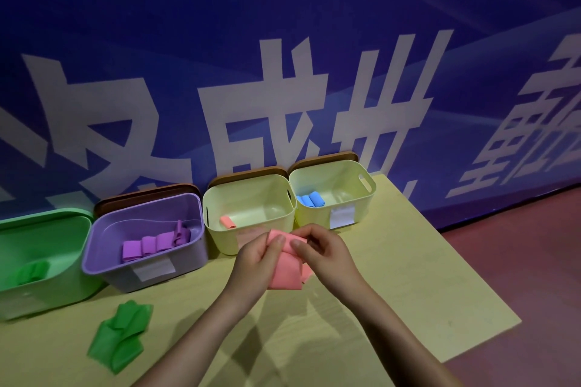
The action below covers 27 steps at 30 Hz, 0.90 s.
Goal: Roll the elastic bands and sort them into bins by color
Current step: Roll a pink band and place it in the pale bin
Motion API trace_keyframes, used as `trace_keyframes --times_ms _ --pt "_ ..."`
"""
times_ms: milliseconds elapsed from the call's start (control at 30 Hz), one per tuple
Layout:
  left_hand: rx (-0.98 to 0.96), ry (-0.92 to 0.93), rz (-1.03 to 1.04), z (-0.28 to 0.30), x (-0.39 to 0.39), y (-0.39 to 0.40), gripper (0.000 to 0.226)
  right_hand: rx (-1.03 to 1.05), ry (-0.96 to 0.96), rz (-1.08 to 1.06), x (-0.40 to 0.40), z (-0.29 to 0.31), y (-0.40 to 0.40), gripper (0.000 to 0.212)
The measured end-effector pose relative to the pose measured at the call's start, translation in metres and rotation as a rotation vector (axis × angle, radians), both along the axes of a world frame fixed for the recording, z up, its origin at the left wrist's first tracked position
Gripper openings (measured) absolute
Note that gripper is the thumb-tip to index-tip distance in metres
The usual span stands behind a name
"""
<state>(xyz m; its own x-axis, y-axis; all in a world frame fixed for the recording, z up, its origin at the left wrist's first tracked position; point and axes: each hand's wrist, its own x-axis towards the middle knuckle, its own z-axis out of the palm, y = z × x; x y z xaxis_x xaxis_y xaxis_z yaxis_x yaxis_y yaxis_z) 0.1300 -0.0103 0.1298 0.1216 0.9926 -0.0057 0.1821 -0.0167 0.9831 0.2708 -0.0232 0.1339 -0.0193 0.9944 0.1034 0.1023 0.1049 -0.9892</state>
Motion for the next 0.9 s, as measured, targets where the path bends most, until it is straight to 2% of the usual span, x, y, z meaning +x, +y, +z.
trace_keyframes --times_ms 67,167,300,367,433,533,633,700,800,900 --pt "0.069 0.015 -0.014 -0.001 0.001 -0.003 0.023 0.038 0.004 -0.002 -0.001 0.000 -0.003 0.004" --pt "0.107 -0.020 -0.003 0.001 0.002 -0.008 0.024 0.056 0.064 -0.020 -0.003 0.000 -0.007 0.006" --pt "-0.076 -0.278 0.052 0.011 0.009 -0.013 0.021 0.027 0.180 -0.049 -0.010 0.002 -0.011 0.020" --pt "-0.166 -0.387 0.003 0.012 0.009 -0.014 0.031 0.014 0.231 -0.068 -0.011 0.003 -0.012 0.020" --pt "-0.199 -0.407 -0.043 0.012 0.010 -0.016 0.040 0.007 0.252 -0.091 -0.009 0.004 -0.014 0.010" --pt "-0.230 -0.388 -0.039 0.011 0.013 -0.019 0.031 -0.001 0.232 -0.139 -0.005 0.003 -0.018 0.006" --pt "-0.218 -0.381 -0.021 0.011 0.015 -0.022 0.026 0.061 0.144 -0.170 -0.003 0.000 -0.020 0.011" --pt "-0.225 -0.392 -0.028 0.011 0.014 -0.022 0.026 0.158 0.016 -0.185 -0.002 -0.003 -0.020 0.008" --pt "-0.228 -0.425 -0.042 0.010 0.011 -0.018 0.035 0.322 -0.224 -0.169 0.003 -0.005 -0.015 0.013" --pt "-0.228 -0.443 -0.050 0.011 0.010 -0.014 0.041 0.422 -0.361 -0.119 0.006 -0.007 -0.009 0.022"
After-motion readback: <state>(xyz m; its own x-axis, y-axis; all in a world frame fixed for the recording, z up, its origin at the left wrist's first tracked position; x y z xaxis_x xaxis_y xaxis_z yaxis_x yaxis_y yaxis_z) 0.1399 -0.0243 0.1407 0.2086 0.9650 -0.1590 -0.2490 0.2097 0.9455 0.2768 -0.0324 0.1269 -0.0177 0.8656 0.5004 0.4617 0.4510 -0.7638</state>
